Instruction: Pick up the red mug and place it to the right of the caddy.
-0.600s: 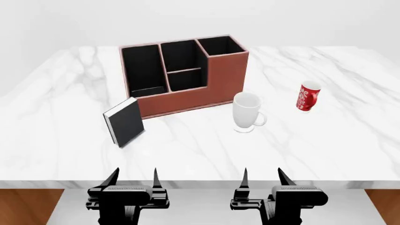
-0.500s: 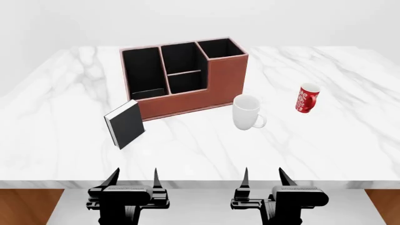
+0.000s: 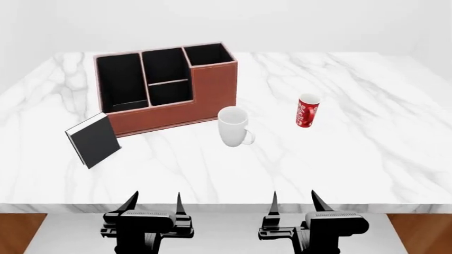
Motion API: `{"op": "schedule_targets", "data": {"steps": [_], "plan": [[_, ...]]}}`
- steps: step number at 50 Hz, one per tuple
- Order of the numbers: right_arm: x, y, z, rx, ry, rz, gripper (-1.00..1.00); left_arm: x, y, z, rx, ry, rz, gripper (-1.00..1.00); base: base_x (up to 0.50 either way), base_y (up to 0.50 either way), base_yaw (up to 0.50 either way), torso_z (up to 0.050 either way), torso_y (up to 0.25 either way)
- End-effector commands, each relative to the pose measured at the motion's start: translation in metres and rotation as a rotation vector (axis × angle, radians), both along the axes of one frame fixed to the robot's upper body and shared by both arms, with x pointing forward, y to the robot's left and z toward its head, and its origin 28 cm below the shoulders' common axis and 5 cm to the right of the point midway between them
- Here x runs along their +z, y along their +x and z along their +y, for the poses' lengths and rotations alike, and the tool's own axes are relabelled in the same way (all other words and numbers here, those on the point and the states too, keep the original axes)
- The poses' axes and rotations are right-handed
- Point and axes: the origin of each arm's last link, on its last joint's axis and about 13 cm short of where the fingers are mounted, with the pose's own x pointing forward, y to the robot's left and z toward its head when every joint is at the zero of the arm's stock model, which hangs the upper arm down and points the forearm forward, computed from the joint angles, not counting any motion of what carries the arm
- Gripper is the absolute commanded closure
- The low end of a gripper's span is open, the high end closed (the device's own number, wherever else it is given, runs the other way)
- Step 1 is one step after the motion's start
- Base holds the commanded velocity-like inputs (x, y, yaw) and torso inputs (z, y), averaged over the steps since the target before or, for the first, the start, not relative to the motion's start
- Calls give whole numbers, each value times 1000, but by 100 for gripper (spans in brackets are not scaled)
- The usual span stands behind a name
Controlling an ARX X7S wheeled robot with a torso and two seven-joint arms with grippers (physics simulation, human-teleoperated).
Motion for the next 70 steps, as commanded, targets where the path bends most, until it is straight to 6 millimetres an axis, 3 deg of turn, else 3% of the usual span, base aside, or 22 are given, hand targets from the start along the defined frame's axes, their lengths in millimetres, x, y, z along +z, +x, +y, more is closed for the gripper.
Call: {"op": "schedule_targets", "data": {"steps": [1, 12, 17, 18, 19, 21, 22, 26, 31, 70], "plan": [[0, 0, 0, 5, -2, 3, -100, 0, 0, 0, -5, 0, 1, -100, 0, -500, 0, 0, 0], [2, 2, 0, -15, -7, 17, -100, 2, 1, -1, -20, -23, 28, -100, 0, -500, 0, 0, 0], [54, 17, -1, -45, 32, 23, -100, 74, 14, -2, -45, 72, -36, -100, 0, 0, 0, 0, 0], [81, 23, -1, -79, 63, -22, -100, 112, 18, -5, -76, 78, -121, -100, 0, 0, 0, 0, 0], [97, 28, 0, -95, 53, -32, -100, 138, 15, -6, -65, 106, -159, -100, 0, 0, 0, 0, 0], [114, 32, 1, -92, 70, -36, -100, 159, 12, -8, -68, 112, -159, -100, 0, 0, 0, 0, 0], [127, 34, 2, -67, 82, -56, -100, 180, 10, -10, -53, 118, -207, -100, 0, 0, 0, 0, 0], [125, 41, 2, -126, 72, -85, -100, 202, 6, -14, -72, 118, -257, -100, 0, 0, 0, 0, 0], [112, 45, 4, -103, 63, -54, -100, 206, 10, -21, -122, 120, -242, -100, 14, 0, 0, 0, 0], [112, 41, 4, -81, 61, -50, -100, 201, 10, -14, -85, 126, -247, -100, 496, 0, 0, 0, 0]]}}
